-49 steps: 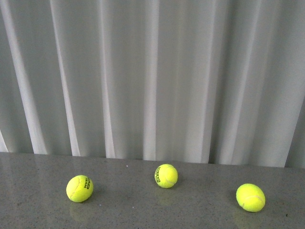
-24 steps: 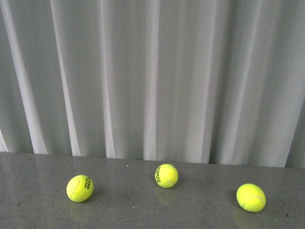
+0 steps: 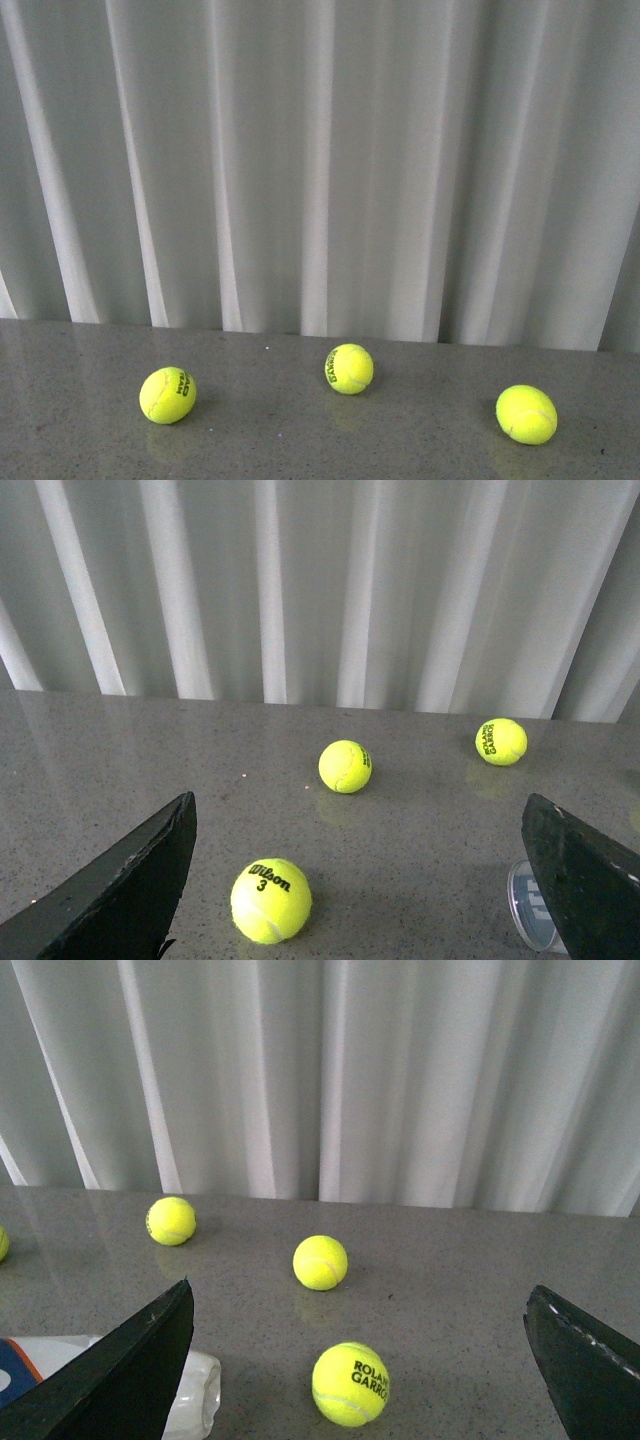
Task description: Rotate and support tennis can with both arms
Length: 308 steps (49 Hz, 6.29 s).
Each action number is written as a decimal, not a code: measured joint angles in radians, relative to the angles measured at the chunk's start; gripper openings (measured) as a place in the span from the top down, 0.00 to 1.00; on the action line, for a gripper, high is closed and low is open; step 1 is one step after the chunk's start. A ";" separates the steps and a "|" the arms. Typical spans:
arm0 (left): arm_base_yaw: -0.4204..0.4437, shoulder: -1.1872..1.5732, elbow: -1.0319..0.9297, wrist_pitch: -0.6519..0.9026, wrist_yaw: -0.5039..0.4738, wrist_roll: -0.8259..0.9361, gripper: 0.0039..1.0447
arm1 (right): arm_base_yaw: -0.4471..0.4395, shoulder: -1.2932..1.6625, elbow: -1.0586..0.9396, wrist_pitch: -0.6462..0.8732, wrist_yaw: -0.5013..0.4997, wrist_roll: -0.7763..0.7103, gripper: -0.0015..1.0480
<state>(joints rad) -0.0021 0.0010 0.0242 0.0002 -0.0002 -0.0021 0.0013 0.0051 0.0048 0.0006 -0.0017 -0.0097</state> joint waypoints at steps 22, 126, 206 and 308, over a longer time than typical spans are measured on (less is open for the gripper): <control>0.087 0.826 0.235 0.328 0.029 -0.164 0.06 | 0.000 -0.002 0.000 0.000 0.000 0.000 0.07; -0.268 2.081 0.748 0.721 0.674 -0.582 0.06 | 0.000 -0.002 0.000 0.000 0.000 0.000 0.07; -0.446 1.519 1.163 -0.474 0.126 0.539 0.97 | 0.000 -0.002 0.000 0.000 0.000 0.000 0.07; -0.535 1.442 1.200 -0.251 -0.029 0.299 0.06 | 0.000 -0.002 0.000 0.000 0.000 0.000 0.07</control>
<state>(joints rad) -0.5369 1.4433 1.2240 -0.2508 -0.0296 0.2966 0.0013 0.0036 0.0048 0.0006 -0.0013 -0.0097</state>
